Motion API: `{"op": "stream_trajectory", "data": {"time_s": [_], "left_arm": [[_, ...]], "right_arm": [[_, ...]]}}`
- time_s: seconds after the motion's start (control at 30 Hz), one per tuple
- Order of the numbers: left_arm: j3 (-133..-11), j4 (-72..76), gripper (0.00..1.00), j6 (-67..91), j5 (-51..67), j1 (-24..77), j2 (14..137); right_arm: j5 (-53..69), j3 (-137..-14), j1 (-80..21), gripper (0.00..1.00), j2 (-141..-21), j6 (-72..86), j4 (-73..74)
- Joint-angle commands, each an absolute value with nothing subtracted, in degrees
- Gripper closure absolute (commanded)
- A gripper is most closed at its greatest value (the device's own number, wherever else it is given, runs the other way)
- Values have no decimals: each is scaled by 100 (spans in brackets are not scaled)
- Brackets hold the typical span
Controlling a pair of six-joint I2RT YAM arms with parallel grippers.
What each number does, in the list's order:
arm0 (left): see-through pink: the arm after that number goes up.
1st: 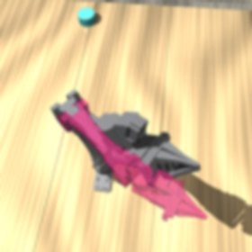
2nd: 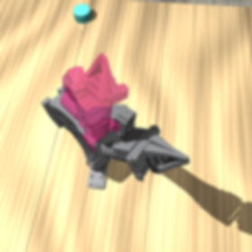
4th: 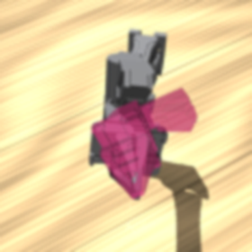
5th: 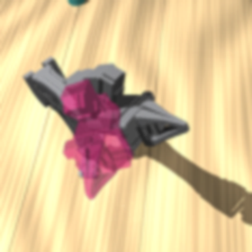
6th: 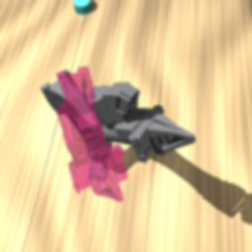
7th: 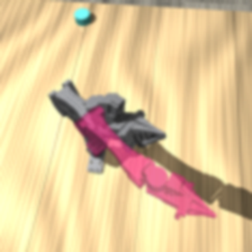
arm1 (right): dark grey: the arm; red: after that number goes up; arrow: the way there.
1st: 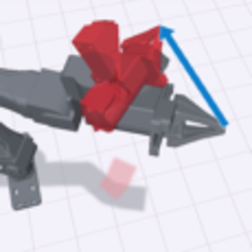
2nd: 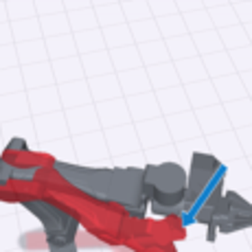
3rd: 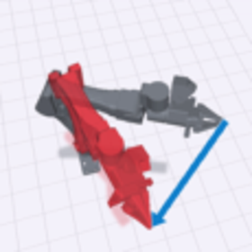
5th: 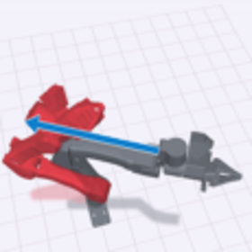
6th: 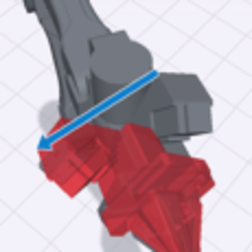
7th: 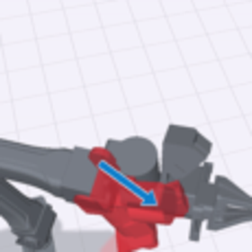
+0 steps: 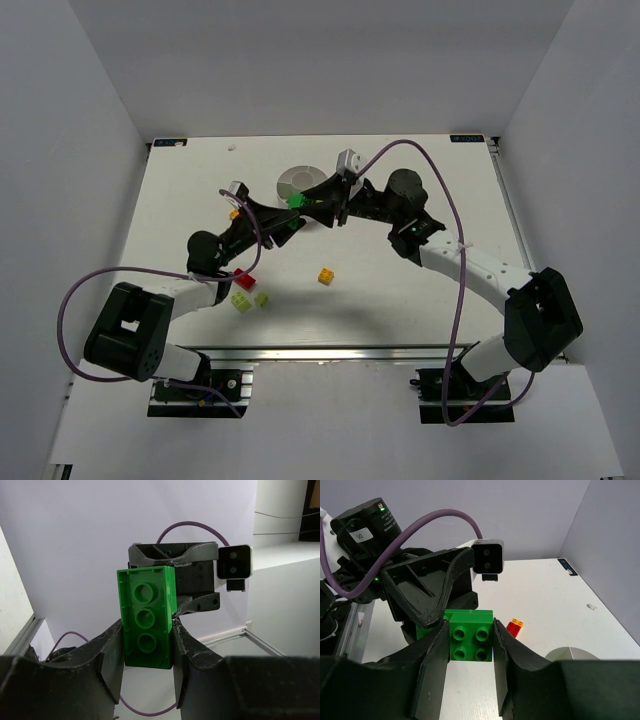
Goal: Sort the legos into containers by color
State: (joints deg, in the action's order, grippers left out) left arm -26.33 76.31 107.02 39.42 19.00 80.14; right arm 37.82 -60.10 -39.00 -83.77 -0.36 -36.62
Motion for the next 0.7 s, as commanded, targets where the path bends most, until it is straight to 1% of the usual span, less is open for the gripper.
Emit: {"op": "stream_trajectory", "data": {"time_s": [0.0,0.03,0.13,0.3,0.43,0.5,0.53,0.6,0.63,0.67], "left_arm": [[-2716,10406,68,10635,3990,1828,7796],[-2698,10406,70,10652,3990,1767,7787],[-2646,10406,74,10714,4043,1548,7708],[-2470,10406,77,10898,4253,1030,7567],[-2461,10380,77,10960,4421,835,7655],[-2531,10135,80,10803,4604,809,7725],[-2644,9499,81,10645,4675,809,7734],[-2829,8356,81,9681,4798,809,7603],[-3169,6618,81,8572,4825,809,7498],[-3425,5487,81,7917,4764,809,7306]], "right_arm": [[3656,-6152,-3736,100,-8262,105,-4087],[3656,-6126,-3718,100,-8244,105,-4078],[3621,-6082,-3630,100,-8200,105,-4061],[3735,-6056,-3340,100,-8139,202,-4026],[3806,-6021,-3208,100,-8086,124,-3816],[3701,-6047,-3208,100,-8112,-34,-3587],[3648,-6082,-3208,100,-8147,-305,-3264],[3551,-6265,-3208,100,-8322,-526,-2894],[3516,-6319,-3208,100,-8367,-684,-2613],[3481,-6337,-3208,100,-8402,-781,-2532]]}}
